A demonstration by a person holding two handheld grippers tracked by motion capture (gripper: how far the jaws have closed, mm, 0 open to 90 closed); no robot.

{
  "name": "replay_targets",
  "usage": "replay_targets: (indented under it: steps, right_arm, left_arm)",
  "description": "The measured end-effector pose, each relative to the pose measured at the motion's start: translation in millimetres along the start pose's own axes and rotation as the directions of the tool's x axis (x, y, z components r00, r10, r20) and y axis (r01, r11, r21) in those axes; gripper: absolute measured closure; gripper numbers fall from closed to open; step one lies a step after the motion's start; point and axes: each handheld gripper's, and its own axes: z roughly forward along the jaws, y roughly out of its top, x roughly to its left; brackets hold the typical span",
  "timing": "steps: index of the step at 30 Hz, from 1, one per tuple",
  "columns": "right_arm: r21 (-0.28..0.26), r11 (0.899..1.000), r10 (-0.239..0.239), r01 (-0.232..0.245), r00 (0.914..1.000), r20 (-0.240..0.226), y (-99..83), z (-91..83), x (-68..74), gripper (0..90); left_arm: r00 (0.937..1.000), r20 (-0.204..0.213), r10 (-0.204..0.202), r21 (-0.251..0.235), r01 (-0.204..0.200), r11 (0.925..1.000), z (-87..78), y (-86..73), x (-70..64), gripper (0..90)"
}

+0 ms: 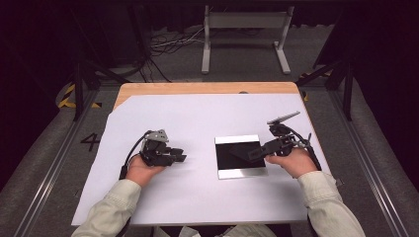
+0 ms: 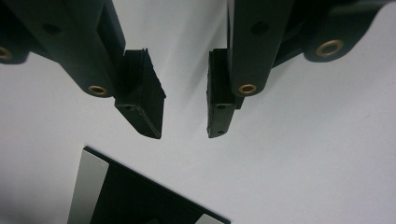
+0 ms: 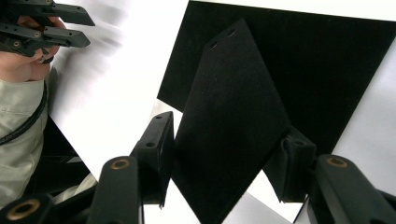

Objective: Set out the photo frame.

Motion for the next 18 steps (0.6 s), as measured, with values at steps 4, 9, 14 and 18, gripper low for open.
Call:
replay_targets:
  steps: [4, 9, 14, 18]
  right_arm:
    - [-0.004, 1.000, 0.009, -0.009, 1.0000, 0.004, -0.3, -1.5, 2.8, 51.0]
    - [-0.015, 1.000, 0.013, -0.013, 0.9999, -0.010, -0.7, -4.1, 4.1, 55.5]
    - [-0.013, 1.000, -0.007, 0.006, 0.9998, -0.020, 0.1, -7.0, 7.9, 58.0]
    - [-0.001, 0.999, -0.032, 0.032, 0.9991, -0.026, 1.5, -9.9, 12.1, 61.0]
  left_arm:
    - [1.0000, 0.000, 0.000, -0.001, 0.000, 1.0000, 0.2, 0.1, 0.1, 66.9]
    - [1.0000, 0.002, -0.001, -0.001, 0.001, 1.0000, 0.5, 0.1, -0.2, 66.9]
    - [1.0000, 0.001, 0.001, -0.001, -0.001, 1.0000, 0.6, 0.0, 0.1, 66.8]
    - [1.0000, -0.001, 0.000, -0.001, 0.000, 1.0000, 0.1, 0.0, 0.3, 66.7]
